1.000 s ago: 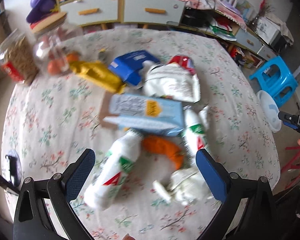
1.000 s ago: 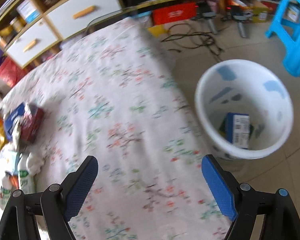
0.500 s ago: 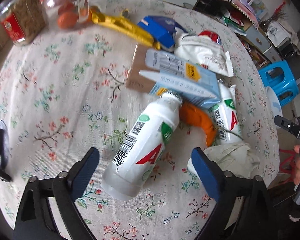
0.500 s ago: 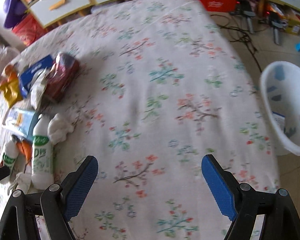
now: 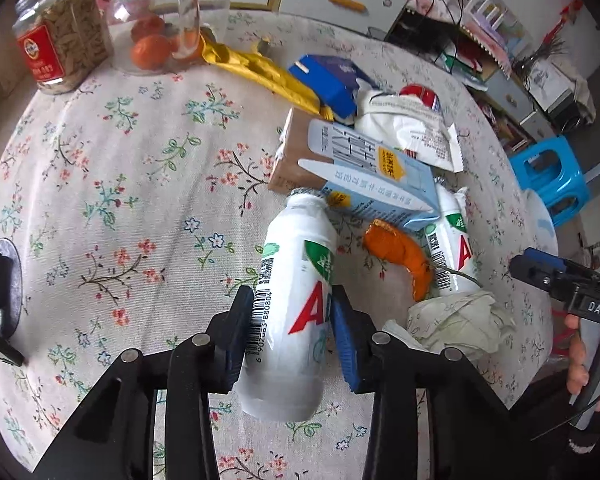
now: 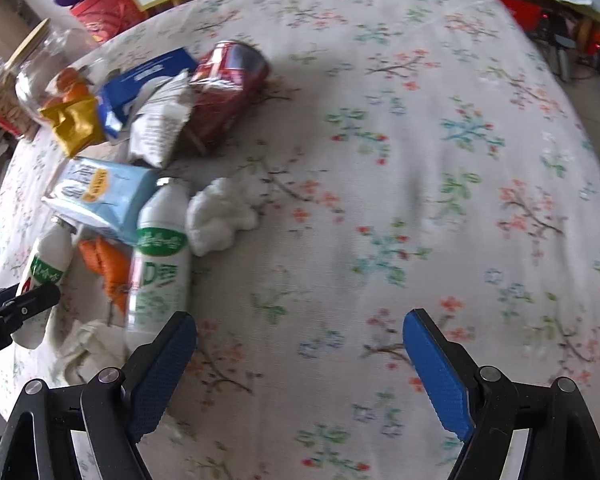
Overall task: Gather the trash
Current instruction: 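Grasp a white AD bottle with the left tool while the right tool grasps another, then carry both white bottles to the wastebasket and release them inside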
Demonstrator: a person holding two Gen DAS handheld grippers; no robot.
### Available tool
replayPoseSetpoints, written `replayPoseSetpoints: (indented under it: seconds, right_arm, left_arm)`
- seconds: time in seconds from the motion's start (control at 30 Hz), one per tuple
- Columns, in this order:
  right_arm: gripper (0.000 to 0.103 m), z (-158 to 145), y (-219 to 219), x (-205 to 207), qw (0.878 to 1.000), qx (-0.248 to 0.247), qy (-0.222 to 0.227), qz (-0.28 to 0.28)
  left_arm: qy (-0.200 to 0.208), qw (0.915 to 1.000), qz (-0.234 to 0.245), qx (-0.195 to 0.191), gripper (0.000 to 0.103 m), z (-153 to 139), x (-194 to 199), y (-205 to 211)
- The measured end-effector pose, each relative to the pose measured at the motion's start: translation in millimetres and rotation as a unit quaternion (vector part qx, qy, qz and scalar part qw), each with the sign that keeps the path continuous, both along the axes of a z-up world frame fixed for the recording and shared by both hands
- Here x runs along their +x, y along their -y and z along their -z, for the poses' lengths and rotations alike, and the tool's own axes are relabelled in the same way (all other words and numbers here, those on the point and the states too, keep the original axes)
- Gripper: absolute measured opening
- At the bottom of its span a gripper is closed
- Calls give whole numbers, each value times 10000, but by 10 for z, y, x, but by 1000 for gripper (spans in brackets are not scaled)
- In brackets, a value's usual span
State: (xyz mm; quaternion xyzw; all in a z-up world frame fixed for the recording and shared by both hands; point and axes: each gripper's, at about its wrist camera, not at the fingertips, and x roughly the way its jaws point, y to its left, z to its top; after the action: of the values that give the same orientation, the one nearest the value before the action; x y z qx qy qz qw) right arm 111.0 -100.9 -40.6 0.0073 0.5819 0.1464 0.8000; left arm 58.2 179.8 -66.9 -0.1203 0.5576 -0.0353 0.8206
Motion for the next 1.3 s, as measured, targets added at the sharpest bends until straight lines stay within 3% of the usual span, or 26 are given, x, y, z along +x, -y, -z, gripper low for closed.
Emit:
replayPoseSetpoints:
  seconds: [0.23,0.5,0.6,0.8,1.3]
  right_arm:
    - [88,55,-241,26,9998,177,-30,-113]
    - [80,177,-542,84,9988,402,-152,-233]
    - [70,244,-658,111,9985,404,-214,-302]
    - [39,344,-776,135,9981,345,-303,-414]
    - [39,-27,-429,4,9973,647,67,-344]
  left_arm:
    - [168,9998,-109,-62,38,-129,-106,-40]
    - [277,9991,-273,-145,38,-229,-212,-164]
    - [289,9989,-317,-172,38,-255,-244,-193]
    - [325,9986,-361,-205,38,-270,-223,-159]
    - [559,9979,-215,-250,38,-453,-147,83]
